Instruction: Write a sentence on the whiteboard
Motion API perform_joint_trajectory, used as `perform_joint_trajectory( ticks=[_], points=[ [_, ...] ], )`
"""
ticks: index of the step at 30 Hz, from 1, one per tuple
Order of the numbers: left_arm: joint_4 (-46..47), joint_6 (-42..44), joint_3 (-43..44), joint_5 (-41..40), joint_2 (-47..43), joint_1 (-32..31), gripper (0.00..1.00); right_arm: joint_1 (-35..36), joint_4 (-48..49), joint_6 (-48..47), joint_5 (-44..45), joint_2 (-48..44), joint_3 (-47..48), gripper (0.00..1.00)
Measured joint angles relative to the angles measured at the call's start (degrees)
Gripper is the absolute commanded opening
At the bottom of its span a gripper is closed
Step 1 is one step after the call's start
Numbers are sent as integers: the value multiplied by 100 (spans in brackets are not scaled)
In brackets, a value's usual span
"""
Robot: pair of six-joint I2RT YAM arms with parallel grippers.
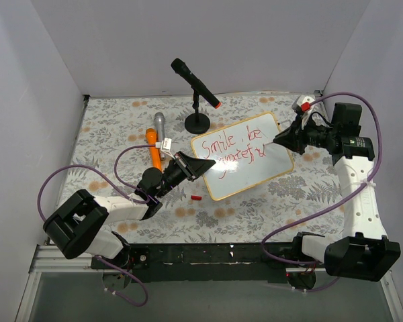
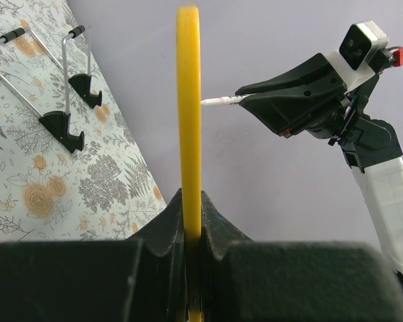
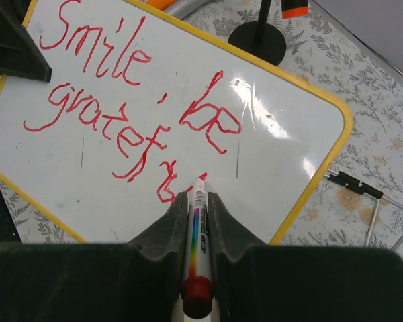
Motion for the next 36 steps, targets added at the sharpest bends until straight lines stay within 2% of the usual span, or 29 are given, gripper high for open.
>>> perform_joint_trajectory(
  ticks=[11,20,25,31,36],
  points=[
    [-20,46,0,-7,0,9,0,0,-280,-264,57,-546,-492,1],
    [-61,85,0,-26,-37,50,0,-33,-404,-299,302,-627,-509,1],
    [-28,92,-2,-22,-79,55,0,-79,-476,-293,245,-457,-149,1],
    [9,92,-24,2,-125,55,0,-103,-518,-249,-262,-225,540,1],
    [11,94,-127,26,-155,55,0,-109,-507,-197,-503,-219,544,1]
  ],
)
